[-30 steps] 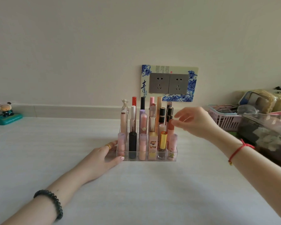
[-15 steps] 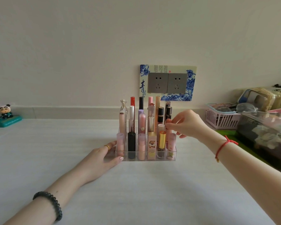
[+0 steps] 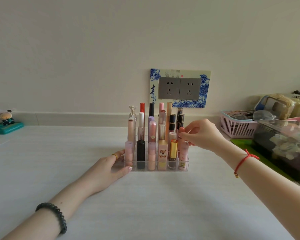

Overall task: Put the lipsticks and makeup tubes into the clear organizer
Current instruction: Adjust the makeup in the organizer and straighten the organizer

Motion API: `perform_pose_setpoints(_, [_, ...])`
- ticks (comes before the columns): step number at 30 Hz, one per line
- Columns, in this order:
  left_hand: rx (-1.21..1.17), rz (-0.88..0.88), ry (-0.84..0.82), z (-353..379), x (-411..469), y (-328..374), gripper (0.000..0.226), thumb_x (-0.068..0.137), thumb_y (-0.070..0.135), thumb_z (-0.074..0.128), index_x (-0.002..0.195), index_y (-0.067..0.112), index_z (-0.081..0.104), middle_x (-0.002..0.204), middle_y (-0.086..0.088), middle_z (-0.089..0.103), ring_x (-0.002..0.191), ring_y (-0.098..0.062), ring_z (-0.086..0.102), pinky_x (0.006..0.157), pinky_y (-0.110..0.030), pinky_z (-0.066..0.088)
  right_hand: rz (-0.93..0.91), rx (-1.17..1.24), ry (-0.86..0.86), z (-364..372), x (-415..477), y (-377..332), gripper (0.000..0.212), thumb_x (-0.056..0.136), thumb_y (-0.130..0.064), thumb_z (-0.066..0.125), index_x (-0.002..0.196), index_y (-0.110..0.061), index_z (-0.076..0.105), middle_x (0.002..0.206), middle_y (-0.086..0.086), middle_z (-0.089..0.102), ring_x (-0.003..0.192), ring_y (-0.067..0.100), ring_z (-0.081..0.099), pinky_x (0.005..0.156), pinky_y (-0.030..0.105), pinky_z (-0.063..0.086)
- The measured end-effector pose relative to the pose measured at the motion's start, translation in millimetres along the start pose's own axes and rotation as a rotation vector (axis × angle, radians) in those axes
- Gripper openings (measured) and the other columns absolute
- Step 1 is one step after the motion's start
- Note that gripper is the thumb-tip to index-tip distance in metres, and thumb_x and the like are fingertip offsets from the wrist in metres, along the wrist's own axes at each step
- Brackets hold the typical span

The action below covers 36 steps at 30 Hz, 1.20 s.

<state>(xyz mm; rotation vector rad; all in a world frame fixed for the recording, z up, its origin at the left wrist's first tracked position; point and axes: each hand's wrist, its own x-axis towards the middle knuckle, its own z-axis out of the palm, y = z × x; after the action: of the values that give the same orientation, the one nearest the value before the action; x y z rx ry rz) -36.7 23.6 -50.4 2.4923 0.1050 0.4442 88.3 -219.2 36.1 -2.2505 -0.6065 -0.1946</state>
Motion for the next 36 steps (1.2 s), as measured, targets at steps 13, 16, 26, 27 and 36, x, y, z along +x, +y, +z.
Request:
perform_pose_setpoints(13, [0.019,-0.019,-0.013,0,1,-2,0.057,0.082,0.043,0.058,0.134,0.027,0.039,0.130,0.010,0.054,0.117,-0.002,0.049,0.091,-0.016,0.036,0.020,-0.025,-0.058,-1,3,1,0.026,0.082,-0.031,0.064,0.094,-0.008,0.067,0.078,0.005,0.068,0.061,0.009,0.061,0.054,0.017,0.047])
perform_pose_setpoints(16, [0.020,-0.001,-0.003,0,0,0,0.055,0.083,0.040,0.058,0.133,0.026,0.040,0.128,0.012,0.054,0.112,0.004,0.048,0.086,-0.009,0.034,0.023,-0.026,-0.063,0,3,1,0.028,0.081,-0.032,0.064,0.096,-0.008,0.066,0.078,0.005,0.068,0.061,0.009,0.061,0.053,0.017,0.047])
perform_pose_setpoints(26, [0.000,-0.007,0.000,0,1,0,0.058,0.084,0.039,0.058,0.135,0.025,0.037,0.132,0.012,0.050,0.117,0.001,0.046,0.090,-0.012,0.032,-0.011,0.044,0.072,-13,-7,7,0.035,0.075,-0.042,0.067,0.100,-0.018,0.059,0.088,0.004,0.066,0.083,0.020,0.064,0.077,0.039,0.056])
perform_pose_setpoints(27, [-0.012,-0.006,-0.003,0,1,0,0.058,0.084,0.039,0.059,0.135,0.024,0.038,0.131,0.014,0.050,0.116,0.002,0.046,0.091,-0.012,0.032,-0.024,0.040,0.069,-14,-12,8,0.035,0.074,-0.044,0.067,0.098,-0.020,0.058,0.088,0.003,0.065,0.083,0.020,0.064,0.076,0.040,0.056])
perform_pose_setpoints(36, [-0.014,0.002,0.016,1,0,-1,0.054,0.083,0.038,0.060,0.132,0.025,0.042,0.127,0.010,0.056,0.112,0.002,0.050,0.084,-0.010,0.034,-0.021,-0.042,-0.088,4,-37,18,0.028,0.076,-0.037,0.069,0.096,-0.023,0.056,0.081,-0.006,0.061,0.071,0.007,0.060,0.054,0.015,0.043])
